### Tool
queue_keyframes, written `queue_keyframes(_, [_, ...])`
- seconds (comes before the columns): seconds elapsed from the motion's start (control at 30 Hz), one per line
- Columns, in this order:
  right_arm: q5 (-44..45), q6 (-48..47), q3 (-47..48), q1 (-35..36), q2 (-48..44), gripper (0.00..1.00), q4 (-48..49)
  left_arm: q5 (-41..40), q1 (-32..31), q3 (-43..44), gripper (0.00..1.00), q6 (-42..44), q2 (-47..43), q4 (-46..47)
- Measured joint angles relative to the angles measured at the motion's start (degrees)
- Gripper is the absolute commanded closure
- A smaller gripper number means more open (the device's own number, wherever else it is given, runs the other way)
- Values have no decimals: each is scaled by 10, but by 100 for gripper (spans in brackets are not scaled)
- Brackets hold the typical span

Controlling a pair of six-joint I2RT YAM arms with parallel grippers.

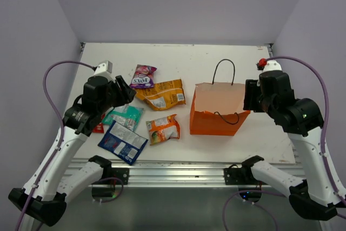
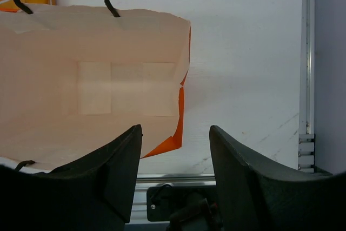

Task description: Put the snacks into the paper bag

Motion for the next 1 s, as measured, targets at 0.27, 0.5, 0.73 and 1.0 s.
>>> queue_keyframes(0.27, [10,-3,-72,0,-29,42,27,2,-6,0,46,0,27,22])
queue_keyframes(0.5, [10,-11,-146,0,-35,63,78,2,-6,0,46,0,35,34])
queue_keyframes(0.73, [13,-24,-165,0,-35,100,111,1,-6,-28,53,0,57,66])
queue_keyframes(1.0, [15,-28,-165,0,-35,100,116,-15,-11,-71,43,-9,185,93])
